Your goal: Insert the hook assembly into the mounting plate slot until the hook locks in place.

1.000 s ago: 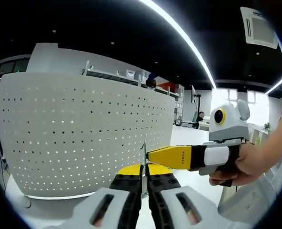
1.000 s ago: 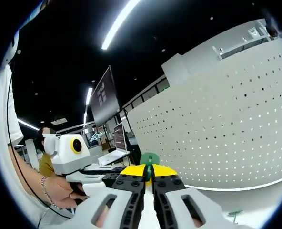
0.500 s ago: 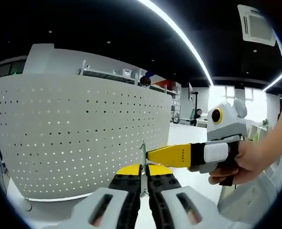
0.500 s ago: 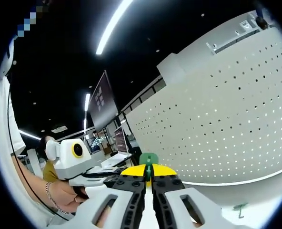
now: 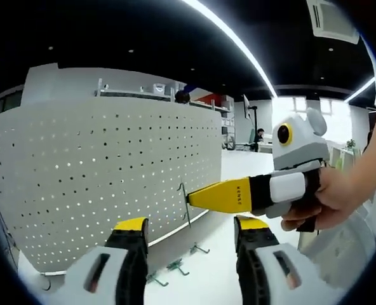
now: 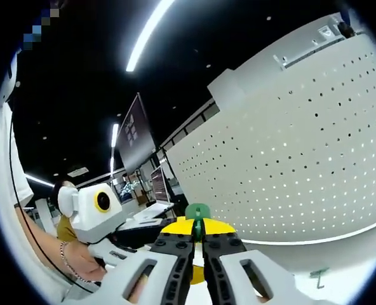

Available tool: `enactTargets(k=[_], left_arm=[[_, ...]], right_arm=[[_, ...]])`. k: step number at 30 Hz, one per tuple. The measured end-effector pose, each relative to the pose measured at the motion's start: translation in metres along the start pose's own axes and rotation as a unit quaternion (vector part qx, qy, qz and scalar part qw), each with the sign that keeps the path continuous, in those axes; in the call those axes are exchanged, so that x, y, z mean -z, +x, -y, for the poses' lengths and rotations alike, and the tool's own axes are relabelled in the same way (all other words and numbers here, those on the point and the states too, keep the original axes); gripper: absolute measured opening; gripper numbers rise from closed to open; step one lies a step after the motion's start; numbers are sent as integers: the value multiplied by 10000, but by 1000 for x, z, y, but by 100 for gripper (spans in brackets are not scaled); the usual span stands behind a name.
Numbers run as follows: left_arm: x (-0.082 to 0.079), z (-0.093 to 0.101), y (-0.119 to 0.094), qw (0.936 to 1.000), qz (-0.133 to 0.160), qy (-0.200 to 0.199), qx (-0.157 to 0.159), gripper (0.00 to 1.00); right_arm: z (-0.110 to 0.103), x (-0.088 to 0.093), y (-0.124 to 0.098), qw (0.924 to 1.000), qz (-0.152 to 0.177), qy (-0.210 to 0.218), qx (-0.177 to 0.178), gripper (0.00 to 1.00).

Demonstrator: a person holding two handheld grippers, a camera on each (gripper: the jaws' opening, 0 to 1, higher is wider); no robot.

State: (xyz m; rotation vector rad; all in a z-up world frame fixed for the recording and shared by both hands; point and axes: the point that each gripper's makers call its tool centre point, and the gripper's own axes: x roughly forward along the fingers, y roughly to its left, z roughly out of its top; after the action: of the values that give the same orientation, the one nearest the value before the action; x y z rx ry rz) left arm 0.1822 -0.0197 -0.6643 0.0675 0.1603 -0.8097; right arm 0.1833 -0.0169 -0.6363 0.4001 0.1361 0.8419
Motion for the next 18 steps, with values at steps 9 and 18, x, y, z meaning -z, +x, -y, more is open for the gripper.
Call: enactTargets(k=[9, 18], left_arm=[[5, 2, 1, 10000, -40, -67, 53, 73], [7, -2, 0, 9998, -57, -198, 3, 70]], right_arm=[[0, 1, 2, 10000, -19, -41, 15, 1], [17, -5, -5, 9761, -342, -1871, 1048, 1]])
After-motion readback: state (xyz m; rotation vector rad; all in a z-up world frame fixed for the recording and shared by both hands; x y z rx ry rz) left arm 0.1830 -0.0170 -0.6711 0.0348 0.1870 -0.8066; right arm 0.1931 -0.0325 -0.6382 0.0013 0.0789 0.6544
